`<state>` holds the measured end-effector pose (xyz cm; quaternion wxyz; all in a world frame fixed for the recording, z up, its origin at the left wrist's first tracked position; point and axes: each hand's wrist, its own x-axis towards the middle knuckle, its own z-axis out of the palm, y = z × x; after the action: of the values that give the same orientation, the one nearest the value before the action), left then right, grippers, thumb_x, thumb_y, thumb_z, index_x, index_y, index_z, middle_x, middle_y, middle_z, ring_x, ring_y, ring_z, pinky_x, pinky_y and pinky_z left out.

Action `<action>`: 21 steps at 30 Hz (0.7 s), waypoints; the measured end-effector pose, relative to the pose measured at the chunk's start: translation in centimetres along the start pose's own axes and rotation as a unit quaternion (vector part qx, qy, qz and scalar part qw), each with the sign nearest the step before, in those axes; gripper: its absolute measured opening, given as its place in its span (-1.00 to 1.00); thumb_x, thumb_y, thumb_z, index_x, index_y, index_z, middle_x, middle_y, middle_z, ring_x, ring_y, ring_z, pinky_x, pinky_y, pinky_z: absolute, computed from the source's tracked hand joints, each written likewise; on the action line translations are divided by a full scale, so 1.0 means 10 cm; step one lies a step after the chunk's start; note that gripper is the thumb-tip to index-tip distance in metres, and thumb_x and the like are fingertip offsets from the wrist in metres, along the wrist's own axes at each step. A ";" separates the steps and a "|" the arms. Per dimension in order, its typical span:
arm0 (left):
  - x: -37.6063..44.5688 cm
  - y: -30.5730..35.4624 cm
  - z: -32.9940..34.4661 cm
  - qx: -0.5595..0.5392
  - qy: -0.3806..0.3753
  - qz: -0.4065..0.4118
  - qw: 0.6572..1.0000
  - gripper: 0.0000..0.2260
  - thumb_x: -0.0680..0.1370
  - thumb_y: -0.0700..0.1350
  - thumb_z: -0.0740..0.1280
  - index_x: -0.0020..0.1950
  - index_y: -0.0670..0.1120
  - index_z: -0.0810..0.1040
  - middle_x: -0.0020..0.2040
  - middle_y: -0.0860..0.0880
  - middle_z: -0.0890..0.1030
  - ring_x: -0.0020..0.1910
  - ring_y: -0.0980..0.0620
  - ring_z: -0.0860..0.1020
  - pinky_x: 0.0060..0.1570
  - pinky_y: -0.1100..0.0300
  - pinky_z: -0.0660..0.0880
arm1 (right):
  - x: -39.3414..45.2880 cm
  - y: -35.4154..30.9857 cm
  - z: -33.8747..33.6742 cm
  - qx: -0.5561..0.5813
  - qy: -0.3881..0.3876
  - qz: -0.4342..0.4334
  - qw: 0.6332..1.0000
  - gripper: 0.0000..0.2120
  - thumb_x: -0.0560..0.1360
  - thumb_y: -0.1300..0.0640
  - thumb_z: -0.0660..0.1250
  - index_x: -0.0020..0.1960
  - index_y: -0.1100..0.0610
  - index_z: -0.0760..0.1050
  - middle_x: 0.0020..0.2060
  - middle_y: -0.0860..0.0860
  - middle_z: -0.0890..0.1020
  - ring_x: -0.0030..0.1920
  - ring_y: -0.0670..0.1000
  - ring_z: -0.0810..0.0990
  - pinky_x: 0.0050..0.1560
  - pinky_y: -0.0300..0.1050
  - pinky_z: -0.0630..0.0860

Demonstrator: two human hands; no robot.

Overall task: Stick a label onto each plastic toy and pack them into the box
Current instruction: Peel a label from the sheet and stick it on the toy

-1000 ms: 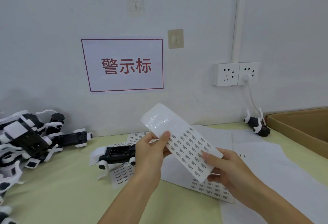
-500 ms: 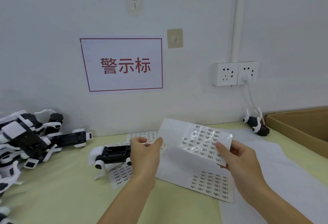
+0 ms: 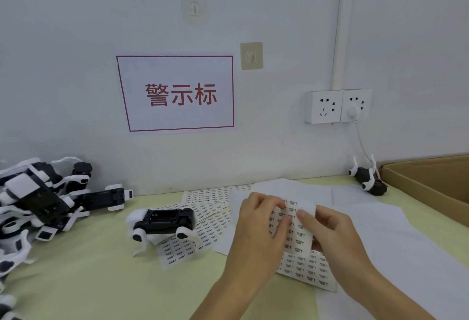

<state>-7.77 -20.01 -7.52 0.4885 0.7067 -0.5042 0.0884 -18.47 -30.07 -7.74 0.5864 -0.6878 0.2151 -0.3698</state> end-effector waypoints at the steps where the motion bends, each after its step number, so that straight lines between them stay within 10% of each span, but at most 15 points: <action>1: -0.01 0.00 0.01 0.005 -0.003 0.005 1.000 -0.89 0.60 -0.06 0.34 0.12 0.09 0.54 0.08 0.21 0.43 0.14 0.29 0.41 0.09 0.53 0.29 | 0.00 0.00 0.00 -0.001 0.007 0.004 1.000 -0.81 0.58 0.14 0.32 -0.06 -0.06 0.69 -0.20 0.11 0.73 -0.14 0.21 0.70 0.01 0.33 0.60; 6: -0.03 -0.01 0.03 0.035 -0.011 0.022 0.999 -0.92 0.61 -0.05 0.35 0.09 0.08 0.57 0.08 0.21 0.41 0.15 0.32 0.36 0.06 0.56 0.27 | 0.00 0.03 0.00 -0.013 0.040 0.010 0.999 -0.84 0.56 0.13 0.36 -0.12 -0.07 0.66 -0.26 0.18 0.69 -0.21 0.28 0.66 -0.08 0.27 0.62; 10: -0.03 0.02 0.03 0.051 0.006 0.038 0.998 -0.88 0.59 -0.10 0.36 0.11 0.05 0.60 0.06 0.21 0.46 0.12 0.29 0.41 0.05 0.51 0.33 | 0.00 0.04 0.00 -0.029 0.052 -0.003 0.998 -0.84 0.53 0.14 0.39 -0.23 0.04 0.65 -0.32 0.15 0.64 -0.30 0.09 0.60 -0.34 -0.14 0.52; 21: -0.04 0.05 0.02 0.077 -0.019 0.041 0.996 -0.80 0.67 -0.11 0.22 0.05 -0.01 0.66 -0.04 0.12 0.65 -0.03 0.18 0.53 0.01 0.24 0.46 | -0.05 -0.01 0.07 0.009 0.019 0.052 0.998 -0.83 0.52 0.12 0.41 -0.21 0.13 0.70 -0.25 0.12 0.72 -0.18 0.16 0.70 0.03 0.16 0.62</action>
<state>-8.45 -19.93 -7.54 0.4192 0.7224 -0.5334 0.1335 -18.26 -29.17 -7.78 0.6068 -0.6633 0.2586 -0.3534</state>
